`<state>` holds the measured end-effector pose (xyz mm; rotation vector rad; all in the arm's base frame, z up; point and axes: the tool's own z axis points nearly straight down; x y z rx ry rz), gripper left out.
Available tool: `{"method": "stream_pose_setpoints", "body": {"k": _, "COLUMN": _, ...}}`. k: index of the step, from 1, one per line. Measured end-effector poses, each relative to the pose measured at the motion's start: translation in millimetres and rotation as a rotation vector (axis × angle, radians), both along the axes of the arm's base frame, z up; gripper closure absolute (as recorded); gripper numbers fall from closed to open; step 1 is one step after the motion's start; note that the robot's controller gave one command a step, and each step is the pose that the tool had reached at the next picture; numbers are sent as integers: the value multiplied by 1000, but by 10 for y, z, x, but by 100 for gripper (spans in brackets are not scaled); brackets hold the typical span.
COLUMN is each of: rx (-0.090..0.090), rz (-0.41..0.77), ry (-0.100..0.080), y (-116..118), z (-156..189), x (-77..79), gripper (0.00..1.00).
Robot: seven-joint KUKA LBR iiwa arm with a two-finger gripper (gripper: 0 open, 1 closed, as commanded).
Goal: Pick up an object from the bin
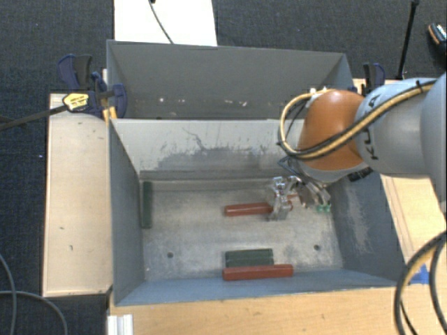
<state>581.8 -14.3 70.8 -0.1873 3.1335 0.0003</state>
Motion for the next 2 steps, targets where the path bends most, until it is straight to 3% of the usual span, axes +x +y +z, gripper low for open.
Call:
{"method": "stream_pose_setpoints", "body": {"k": 1, "rx": -1, "rz": 11, "ry": -9, "y": 38, "z": 1275, "x": 95, "gripper": 100}}
{"method": "stream_pose_setpoints", "body": {"k": 2, "rx": -4, "rz": 301, "ry": -8, "y": -433, "z": 2291, "x": -123, "gripper": 100}}
